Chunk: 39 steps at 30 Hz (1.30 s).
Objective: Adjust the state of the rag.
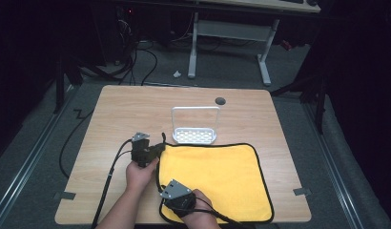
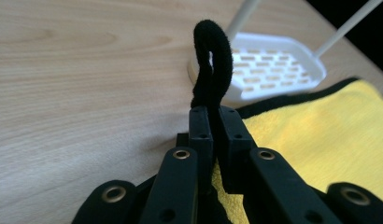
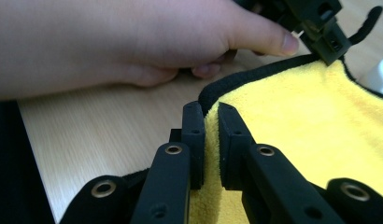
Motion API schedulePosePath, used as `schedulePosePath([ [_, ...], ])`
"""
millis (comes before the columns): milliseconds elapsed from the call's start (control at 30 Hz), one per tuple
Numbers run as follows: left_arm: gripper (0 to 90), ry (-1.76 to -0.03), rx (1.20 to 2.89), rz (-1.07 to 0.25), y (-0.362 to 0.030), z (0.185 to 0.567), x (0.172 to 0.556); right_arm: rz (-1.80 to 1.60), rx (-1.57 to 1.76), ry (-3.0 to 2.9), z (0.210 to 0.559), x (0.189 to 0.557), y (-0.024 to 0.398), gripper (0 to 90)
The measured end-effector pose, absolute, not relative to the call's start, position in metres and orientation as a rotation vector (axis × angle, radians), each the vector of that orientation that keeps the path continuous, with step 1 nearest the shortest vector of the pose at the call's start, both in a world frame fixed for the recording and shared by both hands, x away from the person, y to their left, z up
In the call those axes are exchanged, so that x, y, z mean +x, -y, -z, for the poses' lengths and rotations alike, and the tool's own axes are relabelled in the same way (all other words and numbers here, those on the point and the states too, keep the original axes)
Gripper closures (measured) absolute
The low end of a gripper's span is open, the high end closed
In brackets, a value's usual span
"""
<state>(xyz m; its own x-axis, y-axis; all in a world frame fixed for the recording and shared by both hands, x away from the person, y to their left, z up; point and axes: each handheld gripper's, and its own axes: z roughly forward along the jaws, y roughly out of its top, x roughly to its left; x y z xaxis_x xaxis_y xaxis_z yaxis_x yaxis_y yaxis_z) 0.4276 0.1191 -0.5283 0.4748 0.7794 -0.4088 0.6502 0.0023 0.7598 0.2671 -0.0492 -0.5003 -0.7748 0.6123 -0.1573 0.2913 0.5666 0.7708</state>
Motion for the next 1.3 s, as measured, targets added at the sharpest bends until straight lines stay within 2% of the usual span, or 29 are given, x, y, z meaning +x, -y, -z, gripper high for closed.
schedulePosePath([
  [133, 85.1, -1.251, 1.617, -0.162, -0.135, 0.518, 0.426, -1.112, 0.711, -2.358, 0.493, 0.265, 0.039, 83.7],
  [800, 85.3, -1.373, 1.517, -0.280, -0.255, 0.496, 0.400, -1.243, 0.526, -2.386, 0.473, 0.265, -0.065, 83.6],
  [1033, 85.3, -1.361, 1.517, -0.291, -0.252, 0.487, 0.401, -1.251, 0.514, -2.365, 0.468, 0.264, -0.066, 83.5],
  [1300, 85.4, -1.288, 1.557, -0.309, -0.205, 0.471, 0.407, -1.259, 0.566, -2.306, 0.460, 0.261, -0.027, 83.5],
])
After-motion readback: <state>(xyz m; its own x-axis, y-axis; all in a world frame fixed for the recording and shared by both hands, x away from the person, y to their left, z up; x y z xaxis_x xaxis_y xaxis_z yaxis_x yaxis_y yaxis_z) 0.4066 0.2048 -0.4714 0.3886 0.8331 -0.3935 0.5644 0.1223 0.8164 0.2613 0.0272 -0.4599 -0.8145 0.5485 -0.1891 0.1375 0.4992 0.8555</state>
